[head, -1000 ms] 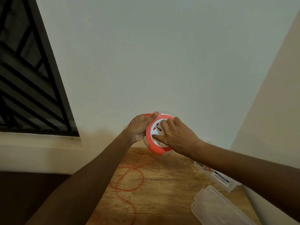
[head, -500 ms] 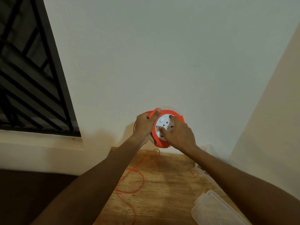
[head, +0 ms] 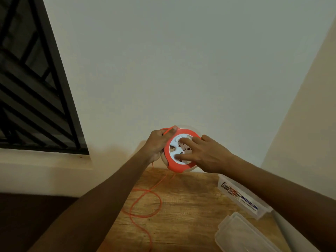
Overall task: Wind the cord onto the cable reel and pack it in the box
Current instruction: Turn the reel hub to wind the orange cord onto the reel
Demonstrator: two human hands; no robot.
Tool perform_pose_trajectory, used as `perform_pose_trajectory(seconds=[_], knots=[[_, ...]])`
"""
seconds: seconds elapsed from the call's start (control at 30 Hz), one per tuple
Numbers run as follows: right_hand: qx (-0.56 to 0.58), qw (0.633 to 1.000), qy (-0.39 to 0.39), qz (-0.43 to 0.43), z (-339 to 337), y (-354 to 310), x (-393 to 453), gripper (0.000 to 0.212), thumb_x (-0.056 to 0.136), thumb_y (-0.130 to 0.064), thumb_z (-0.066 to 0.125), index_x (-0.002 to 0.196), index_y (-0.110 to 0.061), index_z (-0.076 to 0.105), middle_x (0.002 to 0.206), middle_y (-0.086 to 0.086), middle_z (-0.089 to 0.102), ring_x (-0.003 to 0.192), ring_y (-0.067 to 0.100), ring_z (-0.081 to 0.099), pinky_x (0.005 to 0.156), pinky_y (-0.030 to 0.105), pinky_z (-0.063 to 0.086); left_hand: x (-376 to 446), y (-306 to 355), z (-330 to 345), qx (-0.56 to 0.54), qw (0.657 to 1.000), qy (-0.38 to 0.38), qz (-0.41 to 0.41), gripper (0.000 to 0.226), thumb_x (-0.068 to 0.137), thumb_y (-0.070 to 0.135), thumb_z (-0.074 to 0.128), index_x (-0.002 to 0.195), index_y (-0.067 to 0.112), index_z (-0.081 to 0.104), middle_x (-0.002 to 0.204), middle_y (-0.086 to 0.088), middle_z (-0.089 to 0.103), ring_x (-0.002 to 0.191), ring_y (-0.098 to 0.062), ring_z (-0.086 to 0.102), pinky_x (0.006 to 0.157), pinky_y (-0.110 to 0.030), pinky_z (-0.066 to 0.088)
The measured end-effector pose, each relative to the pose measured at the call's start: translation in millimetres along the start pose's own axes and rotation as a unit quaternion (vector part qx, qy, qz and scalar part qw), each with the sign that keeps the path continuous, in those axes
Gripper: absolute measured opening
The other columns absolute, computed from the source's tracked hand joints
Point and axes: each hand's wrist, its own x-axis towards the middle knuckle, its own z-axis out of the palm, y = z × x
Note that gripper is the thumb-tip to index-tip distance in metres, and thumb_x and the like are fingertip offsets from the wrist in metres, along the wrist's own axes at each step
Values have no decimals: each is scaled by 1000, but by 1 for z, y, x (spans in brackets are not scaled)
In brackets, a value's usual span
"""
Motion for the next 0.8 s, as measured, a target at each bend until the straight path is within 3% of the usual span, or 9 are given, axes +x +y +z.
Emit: perform_pose_trajectory(seconds=[0.17, 0.27, 0.43, 0.53, 0.6, 0.67, 0.73, 0.77, 0.8], knots=[[-58, 997, -14, 57, -7, -5, 7, 92, 69, -42, 85, 146, -31, 37, 136, 21, 50, 111, 37, 56, 84, 46, 50, 3, 2, -1, 38, 999, -4, 8, 38, 93, 47, 69, 115, 16, 73, 103, -7, 81, 86, -28, 79, 68, -34, 65], [-86, 994, -39, 52, -7, -15, 13, 85, 76, -42, 81, 146, -30, 35, 128, 21, 56, 108, 37, 59, 86, 47, 50, 3, 1, 1, 42, 999, -8, 2, 40, 94, 46, 68, 117, 14, 72, 105, -8, 81, 86, -29, 80, 70, -36, 66], [-65, 987, -100, 105, -2, -27, 22, 82, 91, -32, 67, 152, -26, 14, 133, 25, 52, 112, 42, 57, 92, 52, 51, 3, 0, 1, 19, 1000, -17, -11, 40, 94, 44, 68, 117, 12, 73, 107, -10, 81, 92, -32, 79, 74, -39, 66], [-48, 990, -92, 100, -1, -30, 28, 77, 89, -31, 69, 151, -20, 24, 132, 20, 57, 107, 40, 63, 90, 53, 54, 3, 0, 2, 44, 999, -13, -4, 37, 94, 45, 68, 115, 15, 74, 108, -9, 80, 89, -28, 79, 73, -37, 66], [10, 984, -67, 166, -3, -28, 30, 69, 91, -40, 62, 148, -19, 31, 127, 13, 63, 100, 35, 67, 84, 47, 55, 3, -2, 1, 39, 999, -12, 3, 39, 92, 47, 70, 114, 15, 74, 107, -10, 80, 88, -28, 79, 74, -38, 66], [112, 946, -11, 304, -8, -23, 33, 63, 90, -55, 51, 144, -23, 39, 115, 4, 69, 92, 28, 69, 76, 40, 54, 2, -4, 0, -34, 999, -3, 0, 40, 89, 48, 72, 111, 15, 76, 107, -13, 80, 90, -31, 78, 81, -44, 65], [243, 876, 23, 416, -15, -18, 37, 60, 90, -57, 51, 141, -25, 46, 117, 2, 69, 97, 25, 67, 76, 37, 53, 3, -5, 2, -80, 996, 22, 13, 33, 91, 47, 71, 108, 20, 77, 106, -10, 81, 91, -31, 79, 83, -47, 65], [343, 822, 33, 454, -17, -17, 39, 58, 90, -51, 56, 141, -23, 47, 123, 3, 66, 100, 24, 65, 77, 36, 52, 3, -5, 4, -76, 996, 39, 21, 31, 92, 48, 70, 107, 22, 77, 105, -7, 82, 91, -30, 79, 82, -48, 65], [462, 743, 41, 482, -17, -17, 41, 58, 89, -42, 60, 141, -19, 46, 124, 6, 66, 95, 22, 65, 73, 34, 53, 4, -7, 6, -60, 996, 59, 28, 31, 92, 49, 70, 108, 23, 76, 104, -5, 82, 90, -30, 80, 81, -48, 65]])
